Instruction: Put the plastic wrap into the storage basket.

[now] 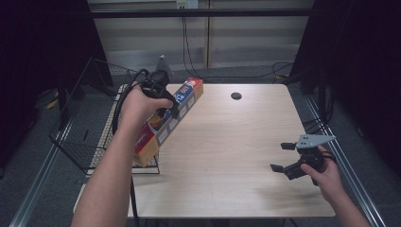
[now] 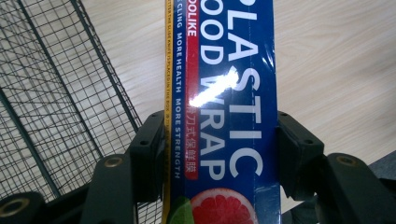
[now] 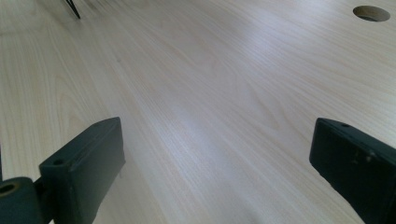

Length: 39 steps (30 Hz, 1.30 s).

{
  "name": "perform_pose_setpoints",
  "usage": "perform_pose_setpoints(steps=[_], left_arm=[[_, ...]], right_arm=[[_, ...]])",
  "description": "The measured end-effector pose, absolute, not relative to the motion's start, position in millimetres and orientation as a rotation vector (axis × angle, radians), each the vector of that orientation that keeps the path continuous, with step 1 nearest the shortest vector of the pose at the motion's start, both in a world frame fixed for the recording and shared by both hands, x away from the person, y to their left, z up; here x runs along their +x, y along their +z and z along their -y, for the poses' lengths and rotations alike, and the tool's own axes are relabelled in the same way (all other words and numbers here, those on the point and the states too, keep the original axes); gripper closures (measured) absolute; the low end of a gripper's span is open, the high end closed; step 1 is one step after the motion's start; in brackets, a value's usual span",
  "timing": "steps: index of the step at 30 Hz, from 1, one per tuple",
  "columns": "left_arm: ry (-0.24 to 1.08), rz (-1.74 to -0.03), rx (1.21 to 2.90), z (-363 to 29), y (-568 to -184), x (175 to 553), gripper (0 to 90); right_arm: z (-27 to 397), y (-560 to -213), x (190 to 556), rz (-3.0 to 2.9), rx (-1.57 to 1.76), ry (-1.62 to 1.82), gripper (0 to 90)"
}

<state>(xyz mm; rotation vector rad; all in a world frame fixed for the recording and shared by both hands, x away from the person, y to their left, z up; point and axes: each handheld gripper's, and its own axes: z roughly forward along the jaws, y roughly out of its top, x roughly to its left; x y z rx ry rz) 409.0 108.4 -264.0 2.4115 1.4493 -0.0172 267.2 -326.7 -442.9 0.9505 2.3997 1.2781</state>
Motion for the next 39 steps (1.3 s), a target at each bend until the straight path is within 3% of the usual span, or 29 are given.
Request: perform_pose_setpoints(steps=[39], left_arm=[[0.06,-1.587,2.297,-149.7,-230.9,411.0,43.7]], right_arm=[[327.1,-442.2,266.8,-2.396,0.948,1.276,2.9]])
